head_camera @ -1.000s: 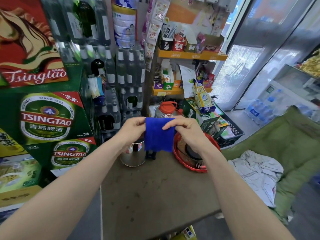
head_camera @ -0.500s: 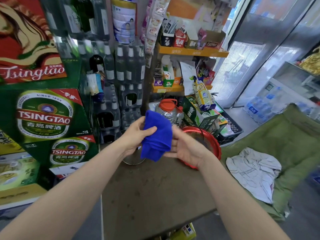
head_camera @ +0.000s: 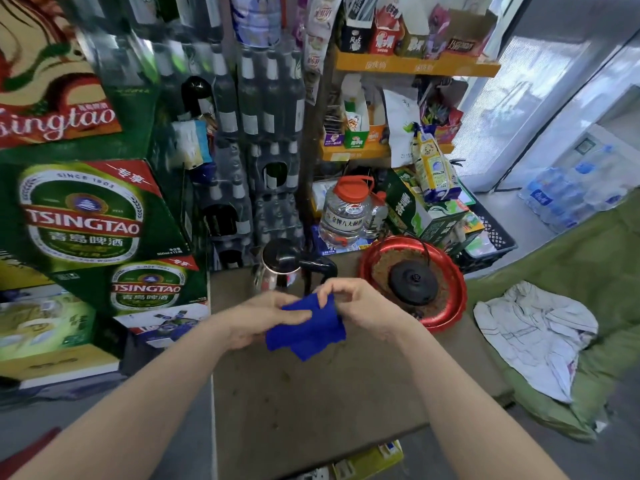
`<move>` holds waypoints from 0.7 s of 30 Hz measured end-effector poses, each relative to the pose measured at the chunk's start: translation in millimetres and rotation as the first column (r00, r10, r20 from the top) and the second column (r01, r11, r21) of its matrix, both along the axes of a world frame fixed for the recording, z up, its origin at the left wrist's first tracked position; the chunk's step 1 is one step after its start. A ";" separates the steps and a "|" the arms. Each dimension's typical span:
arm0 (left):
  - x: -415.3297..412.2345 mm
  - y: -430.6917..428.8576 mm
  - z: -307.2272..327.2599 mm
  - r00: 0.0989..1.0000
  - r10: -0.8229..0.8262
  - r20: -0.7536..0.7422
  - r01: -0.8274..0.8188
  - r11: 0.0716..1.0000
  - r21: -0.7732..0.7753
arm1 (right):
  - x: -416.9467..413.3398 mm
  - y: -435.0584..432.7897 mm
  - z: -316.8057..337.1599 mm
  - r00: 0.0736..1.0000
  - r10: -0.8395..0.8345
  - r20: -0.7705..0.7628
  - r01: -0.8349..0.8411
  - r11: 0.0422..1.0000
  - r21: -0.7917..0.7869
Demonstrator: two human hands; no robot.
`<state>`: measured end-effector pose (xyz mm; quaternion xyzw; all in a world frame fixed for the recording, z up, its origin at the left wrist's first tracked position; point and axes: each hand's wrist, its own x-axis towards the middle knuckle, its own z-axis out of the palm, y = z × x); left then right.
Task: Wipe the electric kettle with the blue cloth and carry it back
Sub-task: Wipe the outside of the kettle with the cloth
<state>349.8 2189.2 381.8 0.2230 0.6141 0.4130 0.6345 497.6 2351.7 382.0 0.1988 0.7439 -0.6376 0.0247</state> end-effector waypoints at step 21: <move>-14.4 -3.9 -60.9 0.591 0.801 -0.094 -0.787 0.598 0.152 | -88.2 60.1 -120.2 0.927 -0.375 0.016 0.374 0.926 0.041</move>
